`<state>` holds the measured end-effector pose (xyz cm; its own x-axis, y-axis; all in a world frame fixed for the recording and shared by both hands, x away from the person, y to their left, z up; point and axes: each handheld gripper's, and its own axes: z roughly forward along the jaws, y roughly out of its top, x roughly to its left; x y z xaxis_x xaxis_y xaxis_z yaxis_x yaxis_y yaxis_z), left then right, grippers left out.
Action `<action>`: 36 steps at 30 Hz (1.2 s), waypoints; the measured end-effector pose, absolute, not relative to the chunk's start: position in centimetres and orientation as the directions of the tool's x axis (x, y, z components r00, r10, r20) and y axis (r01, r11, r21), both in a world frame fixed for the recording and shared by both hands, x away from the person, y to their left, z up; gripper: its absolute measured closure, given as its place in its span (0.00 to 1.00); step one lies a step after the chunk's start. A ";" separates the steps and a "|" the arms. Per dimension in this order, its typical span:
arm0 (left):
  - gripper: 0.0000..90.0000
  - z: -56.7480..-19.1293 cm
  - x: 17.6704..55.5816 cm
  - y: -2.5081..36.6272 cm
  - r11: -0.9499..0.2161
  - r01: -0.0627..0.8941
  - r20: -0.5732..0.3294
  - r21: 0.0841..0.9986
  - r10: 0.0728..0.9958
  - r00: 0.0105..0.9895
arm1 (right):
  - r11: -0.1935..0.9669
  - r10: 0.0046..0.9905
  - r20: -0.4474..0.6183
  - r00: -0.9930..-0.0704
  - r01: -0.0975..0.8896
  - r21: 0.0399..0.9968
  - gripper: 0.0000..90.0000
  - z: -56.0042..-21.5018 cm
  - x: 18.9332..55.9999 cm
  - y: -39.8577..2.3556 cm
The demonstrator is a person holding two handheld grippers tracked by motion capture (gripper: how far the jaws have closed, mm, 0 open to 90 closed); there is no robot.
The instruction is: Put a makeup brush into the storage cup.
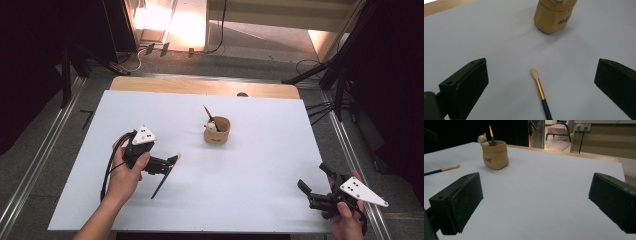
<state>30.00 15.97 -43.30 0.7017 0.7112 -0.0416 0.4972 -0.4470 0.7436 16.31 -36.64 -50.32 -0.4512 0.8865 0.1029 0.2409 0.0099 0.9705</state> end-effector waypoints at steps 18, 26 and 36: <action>0.00 -45.4 30.8 14.7 -0.549 0.599 -0.038 0.583 0.718 0.695 | 0.010 0.885 0.109 -0.453 0.252 0.968 0.00 -50.5 16.4 -36.6; 0.00 -46.2 31.1 14.1 -0.578 0.641 -0.046 0.505 0.724 0.688 | 0.010 0.885 0.110 -0.452 0.255 0.967 0.00 -50.6 16.4 -36.7; 0.10 -46.2 31.3 13.7 -0.585 0.695 -0.053 0.418 0.748 0.662 | 0.010 0.887 0.111 -0.449 0.258 0.966 0.00 -50.6 16.4 -36.7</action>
